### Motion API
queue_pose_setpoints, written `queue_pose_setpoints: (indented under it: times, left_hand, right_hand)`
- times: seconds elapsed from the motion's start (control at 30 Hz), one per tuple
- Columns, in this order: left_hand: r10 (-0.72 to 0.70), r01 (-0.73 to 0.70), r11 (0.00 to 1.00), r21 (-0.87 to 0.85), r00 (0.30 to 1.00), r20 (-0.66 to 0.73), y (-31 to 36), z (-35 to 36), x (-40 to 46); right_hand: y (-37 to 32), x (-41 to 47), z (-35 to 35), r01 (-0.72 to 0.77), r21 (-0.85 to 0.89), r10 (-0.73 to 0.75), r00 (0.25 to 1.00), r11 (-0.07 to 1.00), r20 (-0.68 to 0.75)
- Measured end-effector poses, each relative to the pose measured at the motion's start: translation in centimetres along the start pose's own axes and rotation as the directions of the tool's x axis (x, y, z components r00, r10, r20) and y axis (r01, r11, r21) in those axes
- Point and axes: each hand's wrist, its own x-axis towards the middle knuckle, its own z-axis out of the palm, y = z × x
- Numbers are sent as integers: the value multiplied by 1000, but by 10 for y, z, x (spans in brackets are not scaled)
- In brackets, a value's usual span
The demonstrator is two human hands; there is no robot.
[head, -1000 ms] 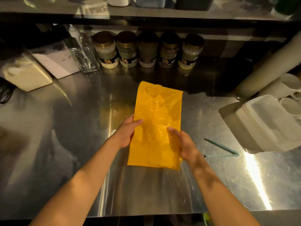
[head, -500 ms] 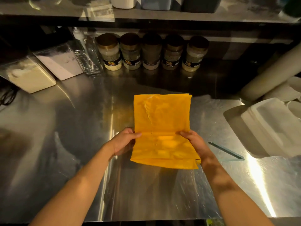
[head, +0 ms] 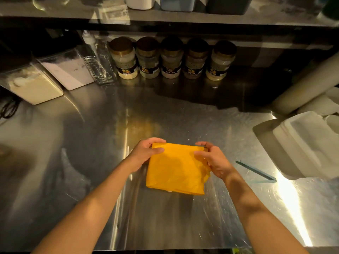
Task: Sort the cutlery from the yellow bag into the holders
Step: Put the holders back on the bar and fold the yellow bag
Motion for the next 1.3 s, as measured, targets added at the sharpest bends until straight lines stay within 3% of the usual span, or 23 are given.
queue_pose_setpoints:
  times: [0.13,0.2,0.27,0.33,0.4,0.47,0.53,0.6,0.63,0.7,0.77,1.07,1.3]
  left_hand:
    - [93,-78,986,145,990,-101,-5,7,6]
    - [177,-107,941,321,964,-200,-7,14,5]
    - [346,-105,786,609,891,-293,-14,24,3]
    - [500,-85,522,849,837,-223,-27,38,1]
    - [460,-89,352,932,883,-89,-41,53,0]
    - [356,-46,280,959,932,-60,-55,63,0]
    - [325,26,241,970,940,-106,-63,67,1]
    - [321,71,227,971,936,-144,-66,71,3]
    - [331,76,230,970,931,-152,-68,72,4]
    - [353,78,229,970,922,-158,-70,74,6]
    - [367,61,235,970,919,-146,-71,73,6]
    - [419,44,232,972,897,-141,-76,71,8]
    - [352,94,173,980,924,-150,-70,75,9]
  right_hand:
    - [-2,0,4,154,-110,-165,982,982,-97]
    - [-5,4,7,187,-145,-202,974,972,-99]
    - [-12,9,11,193,-190,-216,970,963,-108]
    - [-15,15,18,181,-176,-203,972,968,-119]
    - [-9,20,25,185,-206,-214,969,961,-128]
    - [0,25,33,208,-363,-304,924,908,-231]
    - [9,21,43,240,-593,-500,804,769,-323]
    - [19,17,60,221,-842,-688,691,492,-220]
    - [28,16,69,187,-903,-698,700,387,-154]
    - [47,17,79,117,-949,-614,784,291,-92]
    - [63,19,74,84,-958,-550,831,274,-84]
    - [74,21,63,91,-972,-564,825,216,-49]
    - [69,23,65,62,-979,-498,866,197,-45]
